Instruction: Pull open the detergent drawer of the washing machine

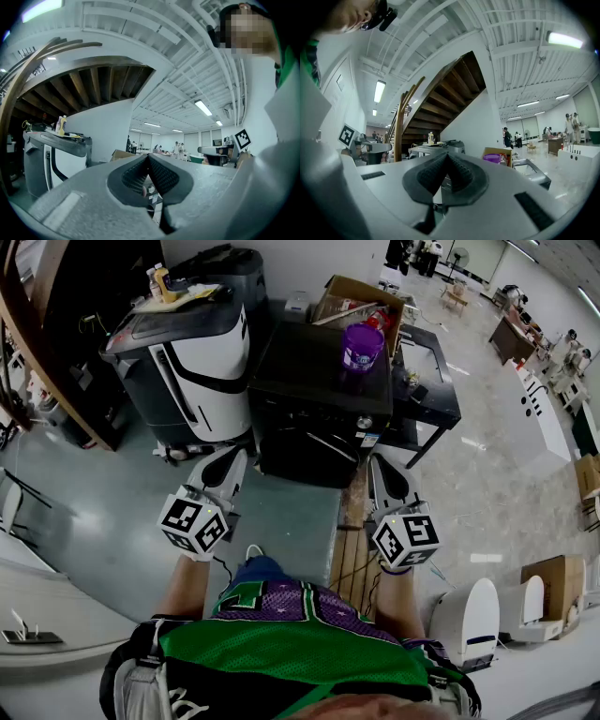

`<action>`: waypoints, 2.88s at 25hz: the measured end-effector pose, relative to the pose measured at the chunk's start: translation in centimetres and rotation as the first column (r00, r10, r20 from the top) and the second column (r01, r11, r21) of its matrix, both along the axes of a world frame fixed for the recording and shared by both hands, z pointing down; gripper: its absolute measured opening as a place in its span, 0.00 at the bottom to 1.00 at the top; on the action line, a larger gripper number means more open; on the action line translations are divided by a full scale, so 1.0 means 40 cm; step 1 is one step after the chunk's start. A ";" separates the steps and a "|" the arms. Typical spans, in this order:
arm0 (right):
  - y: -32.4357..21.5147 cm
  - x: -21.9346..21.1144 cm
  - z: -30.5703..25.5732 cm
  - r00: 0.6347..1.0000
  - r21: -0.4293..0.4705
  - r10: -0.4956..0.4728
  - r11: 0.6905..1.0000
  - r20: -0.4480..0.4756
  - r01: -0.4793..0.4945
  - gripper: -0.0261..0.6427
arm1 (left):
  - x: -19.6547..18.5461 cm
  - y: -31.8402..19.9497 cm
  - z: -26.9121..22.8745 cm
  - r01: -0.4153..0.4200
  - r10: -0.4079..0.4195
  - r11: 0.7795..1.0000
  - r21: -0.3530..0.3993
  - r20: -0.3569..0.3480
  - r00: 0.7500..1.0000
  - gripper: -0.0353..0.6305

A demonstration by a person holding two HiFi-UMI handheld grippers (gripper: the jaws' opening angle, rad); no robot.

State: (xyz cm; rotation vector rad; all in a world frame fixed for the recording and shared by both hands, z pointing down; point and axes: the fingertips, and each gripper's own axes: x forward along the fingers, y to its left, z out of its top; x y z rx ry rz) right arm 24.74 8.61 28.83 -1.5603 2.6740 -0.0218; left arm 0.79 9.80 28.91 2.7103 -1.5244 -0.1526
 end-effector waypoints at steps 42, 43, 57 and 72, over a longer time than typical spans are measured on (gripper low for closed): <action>-0.325 -0.210 -0.089 0.999 0.033 0.001 0.999 0.034 -0.002 0.04 | -0.191 -0.355 -0.020 -0.046 0.046 0.999 -0.016 -0.015 0.999 0.08; -0.341 -0.225 -0.089 0.999 0.032 0.005 0.999 0.032 -0.006 0.04 | -0.201 -0.373 -0.021 -0.054 0.054 0.998 -0.014 -0.010 0.998 0.08; -0.460 -0.333 -0.085 0.996 0.022 0.087 0.996 -0.001 -0.087 0.04 | -0.301 -0.543 0.005 -0.115 0.114 0.993 -0.028 -0.034 0.993 0.08; -0.582 -0.293 -0.107 1.000 0.046 0.027 0.999 0.003 -0.027 0.04 | -0.216 -0.623 -0.011 -0.141 0.139 0.990 -0.026 -0.061 0.988 0.13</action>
